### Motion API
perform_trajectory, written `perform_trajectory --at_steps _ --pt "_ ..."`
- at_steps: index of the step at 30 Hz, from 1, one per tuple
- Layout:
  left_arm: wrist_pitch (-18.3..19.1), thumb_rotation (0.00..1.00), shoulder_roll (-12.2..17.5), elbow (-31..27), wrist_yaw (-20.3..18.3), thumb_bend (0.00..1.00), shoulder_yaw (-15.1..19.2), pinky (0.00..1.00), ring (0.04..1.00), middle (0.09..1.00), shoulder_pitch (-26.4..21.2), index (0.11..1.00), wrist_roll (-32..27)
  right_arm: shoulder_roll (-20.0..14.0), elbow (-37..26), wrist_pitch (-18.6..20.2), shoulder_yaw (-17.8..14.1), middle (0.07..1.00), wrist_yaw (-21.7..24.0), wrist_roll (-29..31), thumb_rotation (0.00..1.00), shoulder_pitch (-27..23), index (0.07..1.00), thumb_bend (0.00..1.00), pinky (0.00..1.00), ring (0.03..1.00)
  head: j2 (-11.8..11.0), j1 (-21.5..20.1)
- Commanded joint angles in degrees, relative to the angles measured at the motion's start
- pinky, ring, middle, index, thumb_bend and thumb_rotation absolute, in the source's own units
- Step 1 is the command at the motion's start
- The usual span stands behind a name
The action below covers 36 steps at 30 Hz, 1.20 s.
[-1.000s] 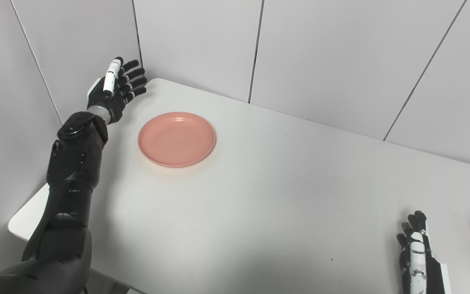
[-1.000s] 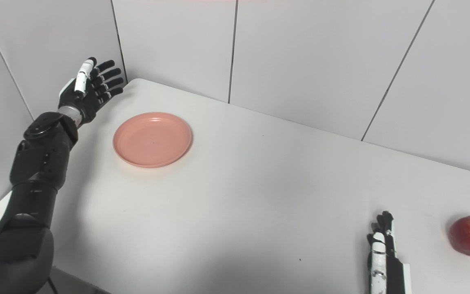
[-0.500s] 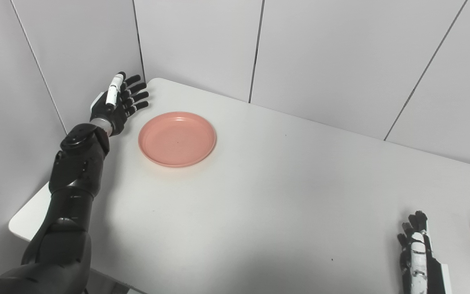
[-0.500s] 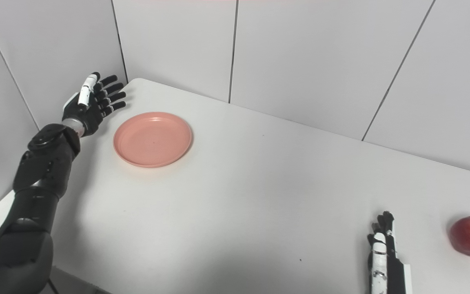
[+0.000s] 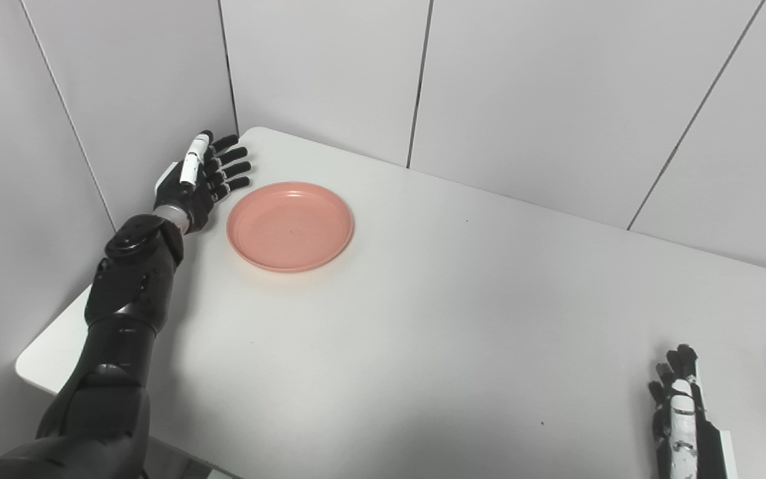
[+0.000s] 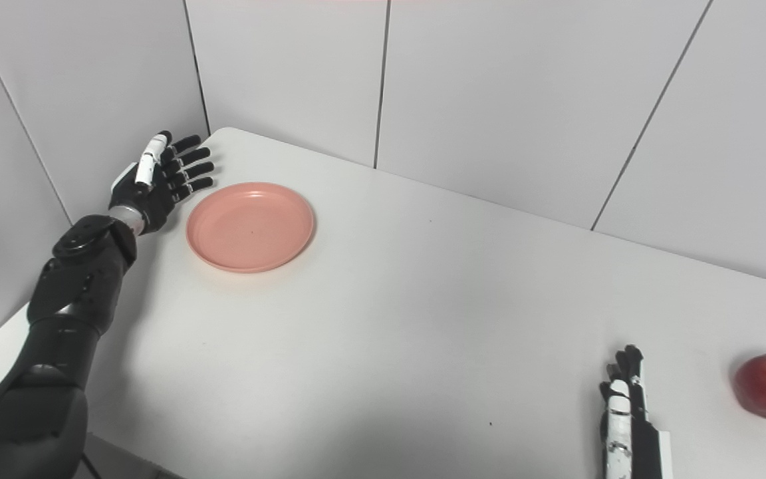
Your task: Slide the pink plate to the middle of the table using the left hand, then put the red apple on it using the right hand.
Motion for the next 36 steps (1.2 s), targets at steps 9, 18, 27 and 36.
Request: perform_trajectory --at_steps 9,18,27,36 --pt "-0.17 1.00 -1.90 -6.45 0.59 0.33 0.42 0.76 0.784 0.796 0.90 0.781 -1.91 -0.35 0.37 -1.12 -0.67 1.000 0.22 0.45 1.00 1.14 1.000 0.10 1.00 1.000 0.33 0.07" --pt "0.56 1.00 -3.01 -9.77 -0.37 0.34 -0.21 0.78 0.807 0.818 2.92 0.805 -2.81 -0.41 0.52 -1.30 -0.62 1.000 0.21 0.10 1.00 1.14 1.000 0.12 1.00 1.000 0.49 -0.09" --pt "2.34 1.00 -4.71 -13.87 0.44 0.34 -0.98 0.77 0.800 0.812 4.39 0.796 -3.49 -0.45 0.61 -1.30 -0.64 1.000 0.06 -0.29 1.00 0.96 1.000 0.12 1.00 1.000 0.62 -0.13" --pt "2.45 1.00 -5.90 -16.36 -0.19 0.35 -1.62 0.77 0.814 0.829 5.47 0.808 -3.39 -0.37 1.09 -1.98 -0.71 1.000 -0.10 -0.63 1.00 0.96 1.000 0.13 1.00 1.000 0.72 -0.28"
